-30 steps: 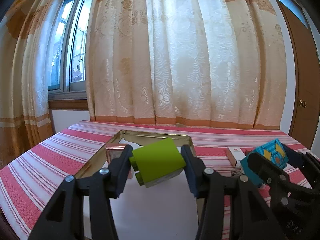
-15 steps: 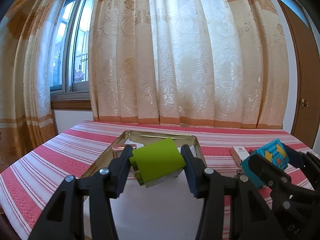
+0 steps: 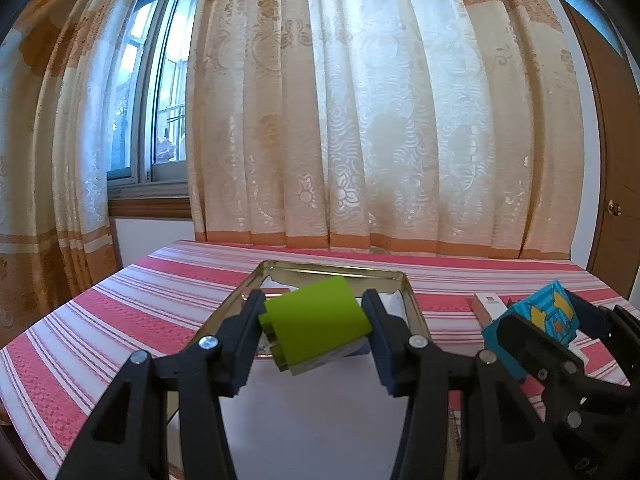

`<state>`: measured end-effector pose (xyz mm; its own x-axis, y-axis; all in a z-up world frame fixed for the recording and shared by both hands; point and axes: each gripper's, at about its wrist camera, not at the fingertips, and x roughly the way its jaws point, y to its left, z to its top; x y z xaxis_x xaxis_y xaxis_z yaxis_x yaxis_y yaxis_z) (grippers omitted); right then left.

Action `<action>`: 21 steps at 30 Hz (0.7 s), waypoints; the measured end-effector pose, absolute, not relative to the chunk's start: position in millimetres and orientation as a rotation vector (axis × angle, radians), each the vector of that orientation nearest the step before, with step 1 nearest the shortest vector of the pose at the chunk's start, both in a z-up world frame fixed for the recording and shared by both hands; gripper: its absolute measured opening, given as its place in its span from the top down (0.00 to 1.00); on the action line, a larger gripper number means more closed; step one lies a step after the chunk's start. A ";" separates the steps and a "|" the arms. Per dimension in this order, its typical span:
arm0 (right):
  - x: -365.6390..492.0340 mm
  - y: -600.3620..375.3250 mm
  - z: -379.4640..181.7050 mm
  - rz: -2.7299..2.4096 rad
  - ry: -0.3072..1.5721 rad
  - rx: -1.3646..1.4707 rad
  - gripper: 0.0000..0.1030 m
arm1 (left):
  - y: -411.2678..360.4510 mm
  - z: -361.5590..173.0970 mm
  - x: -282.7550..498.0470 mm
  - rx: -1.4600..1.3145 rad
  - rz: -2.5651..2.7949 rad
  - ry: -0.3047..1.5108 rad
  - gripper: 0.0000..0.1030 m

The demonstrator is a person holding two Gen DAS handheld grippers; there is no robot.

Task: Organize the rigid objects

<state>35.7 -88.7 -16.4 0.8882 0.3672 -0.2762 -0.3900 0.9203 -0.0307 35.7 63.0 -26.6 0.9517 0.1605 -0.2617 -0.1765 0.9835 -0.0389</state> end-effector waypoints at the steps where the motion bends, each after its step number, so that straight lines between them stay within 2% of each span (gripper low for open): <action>1: 35.7 -87.6 -16.4 0.396 0.271 -0.087 0.35 | 64.0 -26.7 35.6 -0.062 0.172 0.261 0.52; 21: 40.2 -63.9 -19.3 0.455 0.280 -0.114 0.35 | 85.7 -28.5 39.0 -0.058 0.202 0.284 0.52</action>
